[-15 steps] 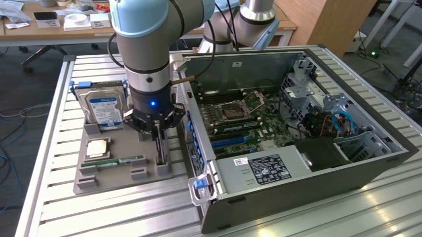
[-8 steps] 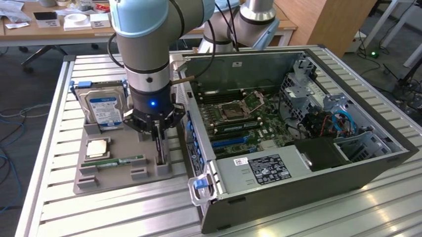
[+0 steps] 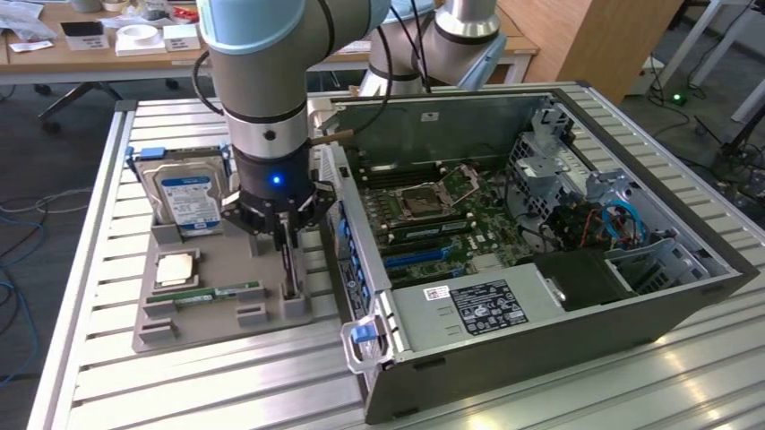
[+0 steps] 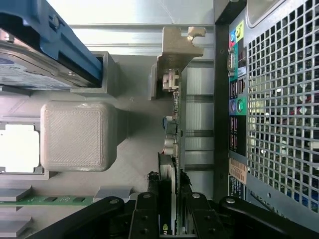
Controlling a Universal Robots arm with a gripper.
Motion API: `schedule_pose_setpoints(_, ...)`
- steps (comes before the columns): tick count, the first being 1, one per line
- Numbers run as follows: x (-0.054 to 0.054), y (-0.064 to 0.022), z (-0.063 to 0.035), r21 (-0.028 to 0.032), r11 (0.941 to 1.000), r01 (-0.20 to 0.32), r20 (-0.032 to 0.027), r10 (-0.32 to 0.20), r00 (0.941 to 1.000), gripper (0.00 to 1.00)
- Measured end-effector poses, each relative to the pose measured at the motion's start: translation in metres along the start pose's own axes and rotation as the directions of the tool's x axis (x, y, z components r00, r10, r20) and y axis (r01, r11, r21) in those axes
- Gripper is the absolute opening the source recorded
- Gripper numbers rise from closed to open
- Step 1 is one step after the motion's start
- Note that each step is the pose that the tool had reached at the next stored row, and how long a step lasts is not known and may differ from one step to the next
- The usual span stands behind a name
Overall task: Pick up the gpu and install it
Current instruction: 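Pick up the gpu and move the gpu toward the slot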
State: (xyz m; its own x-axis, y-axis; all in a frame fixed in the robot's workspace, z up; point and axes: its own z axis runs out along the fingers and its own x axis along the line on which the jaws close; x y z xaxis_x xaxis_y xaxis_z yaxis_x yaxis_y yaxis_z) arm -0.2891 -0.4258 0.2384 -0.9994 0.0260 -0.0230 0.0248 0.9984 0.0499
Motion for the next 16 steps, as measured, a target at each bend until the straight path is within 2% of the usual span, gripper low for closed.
schedule_pose_setpoints(8, 0.000, 0.0010, -0.0198, 0.0000, 1.0000, 0.000, 0.0001, 0.000, 1.0000, 0.26)
schedule_pose_setpoints(16, -0.001, 0.0023, -0.0467, 0.0001, 1.0000, 0.000, 0.0006, 0.000, 1.0000, 0.26)
